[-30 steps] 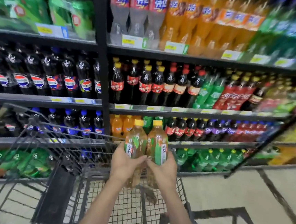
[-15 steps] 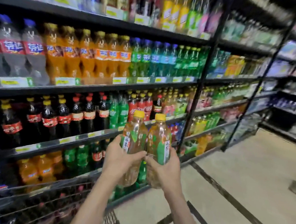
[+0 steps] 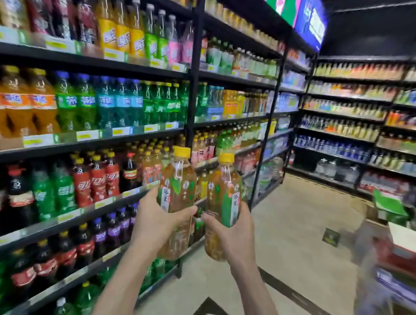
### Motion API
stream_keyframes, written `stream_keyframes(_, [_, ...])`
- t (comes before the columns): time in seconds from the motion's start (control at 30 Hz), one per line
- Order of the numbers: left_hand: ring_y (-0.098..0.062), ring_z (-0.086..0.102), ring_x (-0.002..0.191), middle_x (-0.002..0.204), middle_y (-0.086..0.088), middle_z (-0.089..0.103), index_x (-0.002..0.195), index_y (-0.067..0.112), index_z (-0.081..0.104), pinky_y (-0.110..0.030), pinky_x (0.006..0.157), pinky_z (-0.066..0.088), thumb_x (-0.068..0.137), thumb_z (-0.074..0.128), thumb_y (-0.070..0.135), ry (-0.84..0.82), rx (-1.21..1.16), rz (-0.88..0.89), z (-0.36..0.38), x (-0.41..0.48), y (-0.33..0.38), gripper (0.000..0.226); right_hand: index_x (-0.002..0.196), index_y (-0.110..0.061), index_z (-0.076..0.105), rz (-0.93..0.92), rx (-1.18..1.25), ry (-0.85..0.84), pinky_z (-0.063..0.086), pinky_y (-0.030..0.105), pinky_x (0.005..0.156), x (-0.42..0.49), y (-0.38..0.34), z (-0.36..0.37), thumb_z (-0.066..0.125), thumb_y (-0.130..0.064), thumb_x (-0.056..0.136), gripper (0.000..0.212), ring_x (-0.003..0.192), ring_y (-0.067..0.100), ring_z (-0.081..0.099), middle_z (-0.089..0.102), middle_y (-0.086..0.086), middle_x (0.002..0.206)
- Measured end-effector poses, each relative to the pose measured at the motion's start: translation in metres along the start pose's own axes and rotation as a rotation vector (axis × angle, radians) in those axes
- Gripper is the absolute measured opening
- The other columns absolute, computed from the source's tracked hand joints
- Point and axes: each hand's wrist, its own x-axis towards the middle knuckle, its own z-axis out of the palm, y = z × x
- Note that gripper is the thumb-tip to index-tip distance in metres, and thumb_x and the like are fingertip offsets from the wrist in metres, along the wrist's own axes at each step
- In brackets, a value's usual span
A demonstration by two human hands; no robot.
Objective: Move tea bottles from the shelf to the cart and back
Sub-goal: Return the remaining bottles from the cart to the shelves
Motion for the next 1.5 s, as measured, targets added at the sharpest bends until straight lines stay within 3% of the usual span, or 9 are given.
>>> stream_keyframes(0.07, [-0.020, 0.061, 0.120, 0.133, 0.003, 0.064, 0.138, 0.025, 0.051, -0.049, 0.098, 0.053, 0.031, 0.084, 0.081, -0.026, -0.006, 0.022, 0.024, 0.012, 0.002, 0.126, 0.121, -0.028, 0.055, -0.007, -0.016, 0.062, 0.057, 0.034, 0.090, 0.015, 0.003, -0.017, 0.090, -0.042, 0.063, 0.070, 0.099, 0.001, 0.067, 0.069, -0.011, 0.112])
stream_keyframes(0.2, [-0.021, 0.061, 0.120, 0.133, 0.001, 0.064, 0.138, 0.021, 0.052, -0.050, 0.098, 0.053, 0.031, 0.083, 0.081, -0.086, -0.010, 0.043, 0.068, 0.034, 0.015, 0.126, 0.121, -0.025, 0.057, -0.012, -0.025, 0.133, 0.057, 0.041, 0.092, 0.048, 0.009, -0.048, 0.090, -0.039, 0.063, 0.069, 0.101, 0.006, 0.068, 0.069, -0.009, 0.112])
stream_keyframes(0.33, [-0.004, 0.070, 0.088, 0.097, 0.012, 0.074, 0.106, 0.028, 0.064, -0.032, 0.079, 0.057, 0.060, 0.095, 0.033, -0.147, -0.047, 0.023, 0.114, 0.060, 0.026, 0.056, 0.118, -0.025, 0.058, -0.026, -0.045, 0.178, 0.058, 0.038, 0.090, 0.086, 0.017, -0.076, 0.091, -0.031, 0.066, 0.062, 0.097, 0.004, 0.069, 0.071, -0.010, 0.108])
stream_keyframes(0.4, [-0.001, 0.068, 0.082, 0.090, 0.014, 0.072, 0.095, 0.033, 0.061, -0.028, 0.075, 0.055, 0.064, 0.094, 0.024, -0.182, -0.060, 0.049, 0.139, 0.079, 0.026, 0.046, 0.119, -0.025, 0.057, -0.035, -0.056, 0.203, 0.057, 0.033, 0.089, 0.107, 0.022, -0.088, 0.091, -0.028, 0.068, 0.061, 0.097, 0.001, 0.068, 0.070, -0.012, 0.108])
stream_keyframes(0.7, [-0.001, 0.068, 0.082, 0.096, 0.011, 0.072, 0.110, 0.024, 0.063, -0.024, 0.069, 0.053, 0.066, 0.093, 0.022, -0.306, -0.116, 0.083, 0.245, 0.199, 0.024, 0.054, 0.100, -0.034, 0.053, -0.049, -0.063, 0.302, 0.049, 0.006, 0.066, 0.237, 0.057, -0.121, 0.089, -0.013, 0.071, 0.051, 0.081, -0.016, 0.063, 0.066, -0.020, 0.094])
stream_keyframes(0.87, [0.006, 0.066, 0.077, 0.096, 0.014, 0.071, 0.113, 0.023, 0.062, -0.020, 0.064, 0.050, 0.066, 0.093, 0.022, -0.324, -0.142, 0.093, 0.296, 0.258, 0.012, 0.056, 0.115, -0.020, 0.056, -0.082, -0.057, 0.329, 0.050, 0.007, 0.068, 0.302, 0.083, -0.133, 0.087, -0.010, 0.073, 0.054, 0.086, -0.011, 0.065, 0.068, -0.014, 0.101])
stream_keyframes(1.1, [0.006, 0.066, 0.077, 0.093, 0.017, 0.069, 0.098, 0.034, 0.057, -0.028, 0.073, 0.055, 0.066, 0.093, 0.021, -0.347, -0.125, 0.075, 0.362, 0.336, -0.003, 0.050, 0.116, -0.023, 0.056, -0.072, -0.060, 0.329, 0.051, 0.008, 0.068, 0.390, 0.126, -0.148, 0.088, -0.014, 0.072, 0.055, 0.089, -0.010, 0.065, 0.069, -0.013, 0.104])
stream_keyframes(1.23, [-0.009, 0.070, 0.091, 0.100, 0.010, 0.073, 0.114, 0.026, 0.061, -0.043, 0.085, 0.059, 0.062, 0.094, 0.028, -0.328, -0.109, 0.052, 0.406, 0.382, -0.012, 0.061, 0.109, -0.032, 0.053, -0.059, -0.073, 0.304, 0.050, 0.006, 0.068, 0.446, 0.152, -0.160, 0.088, -0.015, 0.073, 0.053, 0.089, -0.013, 0.064, 0.067, -0.019, 0.101])
stream_keyframes(1.5, [-0.015, 0.068, 0.107, 0.120, 0.005, 0.070, 0.133, 0.021, 0.057, -0.046, 0.092, 0.057, 0.044, 0.093, 0.058, -0.243, -0.062, 0.039, 0.511, 0.484, -0.024, 0.103, 0.118, -0.028, 0.055, -0.038, -0.005, 0.241, 0.053, 0.010, 0.073, 0.586, 0.215, -0.194, 0.088, -0.015, 0.072, 0.058, 0.093, -0.009, 0.065, 0.068, -0.016, 0.108])
